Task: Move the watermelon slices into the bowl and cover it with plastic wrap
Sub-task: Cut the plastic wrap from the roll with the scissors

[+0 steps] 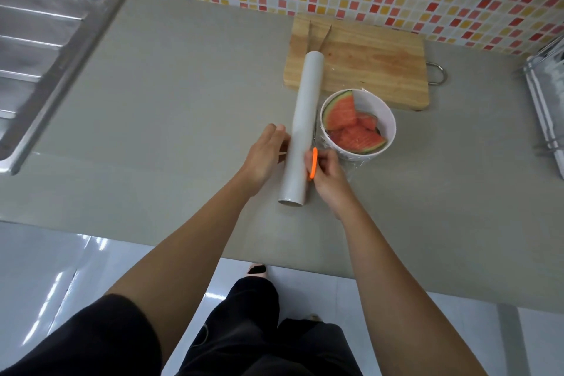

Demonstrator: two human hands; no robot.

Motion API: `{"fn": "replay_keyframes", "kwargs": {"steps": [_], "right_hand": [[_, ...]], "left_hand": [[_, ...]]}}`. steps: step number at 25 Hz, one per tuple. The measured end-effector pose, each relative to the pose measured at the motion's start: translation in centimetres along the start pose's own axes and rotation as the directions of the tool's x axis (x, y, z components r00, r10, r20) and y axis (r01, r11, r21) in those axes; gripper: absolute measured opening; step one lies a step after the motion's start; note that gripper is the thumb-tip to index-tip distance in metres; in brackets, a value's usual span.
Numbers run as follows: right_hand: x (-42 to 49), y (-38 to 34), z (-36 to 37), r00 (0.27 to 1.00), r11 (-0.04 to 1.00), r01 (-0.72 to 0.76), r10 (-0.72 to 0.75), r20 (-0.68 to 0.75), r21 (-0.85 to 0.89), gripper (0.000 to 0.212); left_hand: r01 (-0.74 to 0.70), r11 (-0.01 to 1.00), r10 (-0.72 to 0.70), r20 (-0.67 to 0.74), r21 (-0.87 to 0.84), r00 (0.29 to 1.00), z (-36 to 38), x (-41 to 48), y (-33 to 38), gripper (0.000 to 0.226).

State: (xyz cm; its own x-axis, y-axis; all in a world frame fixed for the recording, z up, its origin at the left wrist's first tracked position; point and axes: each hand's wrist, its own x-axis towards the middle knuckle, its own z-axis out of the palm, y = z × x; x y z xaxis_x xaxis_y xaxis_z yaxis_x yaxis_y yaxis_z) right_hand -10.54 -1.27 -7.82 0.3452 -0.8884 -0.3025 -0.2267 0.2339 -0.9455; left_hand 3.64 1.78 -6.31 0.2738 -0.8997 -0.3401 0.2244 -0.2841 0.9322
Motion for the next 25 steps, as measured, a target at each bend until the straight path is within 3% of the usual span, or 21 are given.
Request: {"fn": "replay_keyframes", "kwargs": {"steps": [2,5,11,19,25], "right_hand": [[0.1,0.1,0.1,1.000,1.000,0.010,-0.010,0.009,0.003,0.013],[0.2,0.2,0.3,1.000,1.000,0.018,-0.018,0.002,0.010,0.013],[0.6,-0.1,1.0,1.000,1.000,-0.012,0.012,-0.019,0.028,0.015],[1.2,-1.2,1.9,0.999,0.999,-0.054,0.054,0.004,-0.007,0.029],[1.6,-1.7,2.6,0.996,0.997,-0.080,0.080,-0.029,0.009,0.028]], "left_hand": [[0.032,0.999,-0.031,-0.041,0.033,0.999,0.0,1.1,0.5,0.029],[0.102,0.991,-0.103,0.007,0.089,0.995,0.1,2.5,0.9,0.039],[0.104,0.994,-0.106,0.098,0.023,0.990,-1.2,3.1,1.0,0.024],[0.081,0.995,-0.088,0.139,0.054,0.986,-2.7,3.5,1.8,0.030],[0.086,0.992,-0.100,0.167,0.091,0.981,-3.5,3.8,2.7,0.032]]}}
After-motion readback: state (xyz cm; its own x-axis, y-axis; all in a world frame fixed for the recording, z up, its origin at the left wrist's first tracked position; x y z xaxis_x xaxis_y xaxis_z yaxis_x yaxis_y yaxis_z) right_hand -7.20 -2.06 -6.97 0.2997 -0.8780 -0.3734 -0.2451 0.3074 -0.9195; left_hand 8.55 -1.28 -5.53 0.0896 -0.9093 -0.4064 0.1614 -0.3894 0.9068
